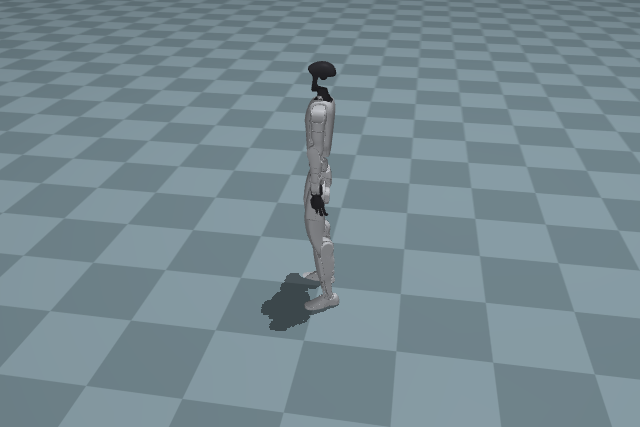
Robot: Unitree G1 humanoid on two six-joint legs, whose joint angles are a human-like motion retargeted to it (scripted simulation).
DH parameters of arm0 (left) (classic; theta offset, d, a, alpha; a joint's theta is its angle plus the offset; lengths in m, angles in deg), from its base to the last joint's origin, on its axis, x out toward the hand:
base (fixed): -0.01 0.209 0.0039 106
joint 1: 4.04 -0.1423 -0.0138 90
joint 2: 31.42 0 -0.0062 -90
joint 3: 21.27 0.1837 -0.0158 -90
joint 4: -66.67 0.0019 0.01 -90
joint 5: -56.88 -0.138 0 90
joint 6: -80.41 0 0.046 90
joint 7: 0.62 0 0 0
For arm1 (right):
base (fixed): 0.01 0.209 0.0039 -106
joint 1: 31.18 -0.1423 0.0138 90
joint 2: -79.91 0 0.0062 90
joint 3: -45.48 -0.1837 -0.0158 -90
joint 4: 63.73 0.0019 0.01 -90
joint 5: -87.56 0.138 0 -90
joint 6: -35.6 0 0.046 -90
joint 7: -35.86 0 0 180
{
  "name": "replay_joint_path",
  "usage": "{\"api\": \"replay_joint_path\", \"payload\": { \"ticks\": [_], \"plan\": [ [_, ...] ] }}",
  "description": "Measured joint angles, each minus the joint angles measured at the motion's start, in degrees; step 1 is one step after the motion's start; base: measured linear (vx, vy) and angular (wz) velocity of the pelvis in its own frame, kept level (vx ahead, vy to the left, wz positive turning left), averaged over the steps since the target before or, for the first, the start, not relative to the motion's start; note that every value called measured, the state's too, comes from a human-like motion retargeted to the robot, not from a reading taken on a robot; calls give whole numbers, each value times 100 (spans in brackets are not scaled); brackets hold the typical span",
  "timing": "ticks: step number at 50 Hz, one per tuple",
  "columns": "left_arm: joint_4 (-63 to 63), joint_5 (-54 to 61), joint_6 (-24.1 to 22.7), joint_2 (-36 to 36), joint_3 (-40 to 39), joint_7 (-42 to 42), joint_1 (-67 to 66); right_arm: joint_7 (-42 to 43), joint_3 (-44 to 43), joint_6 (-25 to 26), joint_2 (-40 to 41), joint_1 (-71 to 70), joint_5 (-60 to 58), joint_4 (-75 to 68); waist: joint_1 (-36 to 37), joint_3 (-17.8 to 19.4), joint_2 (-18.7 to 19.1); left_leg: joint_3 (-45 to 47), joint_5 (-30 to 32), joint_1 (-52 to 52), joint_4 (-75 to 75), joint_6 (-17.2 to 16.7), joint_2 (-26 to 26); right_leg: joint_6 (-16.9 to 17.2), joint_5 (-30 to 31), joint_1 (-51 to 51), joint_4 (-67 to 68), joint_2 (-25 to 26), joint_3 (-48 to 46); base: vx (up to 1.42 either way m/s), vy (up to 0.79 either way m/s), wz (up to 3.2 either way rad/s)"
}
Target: In place motions
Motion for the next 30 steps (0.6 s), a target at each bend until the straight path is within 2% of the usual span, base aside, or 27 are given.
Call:
{"api": "replay_joint_path", "payload": {
  "ticks": [2,4,7,10,13,15,20,25,28,30],
  "plan": [
    [56,208,12,-2,-176,40,-13,-385,-69,197,33,-57,84,643,-50,-17,7,7,-16,33,-14,19,-5,-2,-1,4,10,16,2,0,0,0],
    [96,371,25,34,-289,68,-16,-339,-58,339,36,-154,317,1408,-82,-28,0,17,-24,57,-20,28,-4,-2,0,6,19,26,19,0,0,0],
    [80,293,10,165,-190,57,-39,295,33,465,-13,-352,702,2771,-107,-47,-13,31,-33,74,-23,31,3,-4,0,1,31,35,35,1,-4,-4],
    [90,22,-11,277,-89,170,-62,1300,147,292,-145,-577,1168,4297,-93,-91,-30,40,-38,68,-29,33,5,-5,0,-23,41,39,49,0,-2,-1],
    [203,58,36,292,-176,232,-65,2515,225,-266,-332,-845,1602,5800,-76,-148,-57,38,-35,32,-26,28,4,1,-5,-54,50,27,44,0,0,0],
    [280,160,75,277,-264,257,-74,3267,188,-854,-490,-1109,1606,6785,-75,-197,-85,23,-31,1,-23,25,-5,3,-10,-67,48,13,19,0,0,0],
    [340,194,84,232,-273,304,-91,5033,-139,-2016,-969,-1840,1178,8581,-40,-280,-160,-24,-21,-37,-23,22,-26,6,-29,-66,45,-10,-40,0,0,0],
    [322,109,69,167,-303,272,-89,6779,-471,-3335,-1471,-2570,494,9661,22,-351,-221,-44,-21,-66,-9,3,-9,6,-45,-59,39,-13,-67,0,0,0],
    [335,105,67,180,-342,288,-94,7330,-661,-3677,-1722,-2929,22,9931,40,-416,-253,-60,-26,-72,-21,5,-16,6,-55,-58,34,-9,-89,0,0,0],
    [350,116,76,204,-365,280,-85,7599,-792,-3718,-1867,-3173,-343,9958,47,-467,-277,-77,-31,-85,-25,7,-23,5,-64,-63,34,-8,-111,0,0,0]
  ]
}}
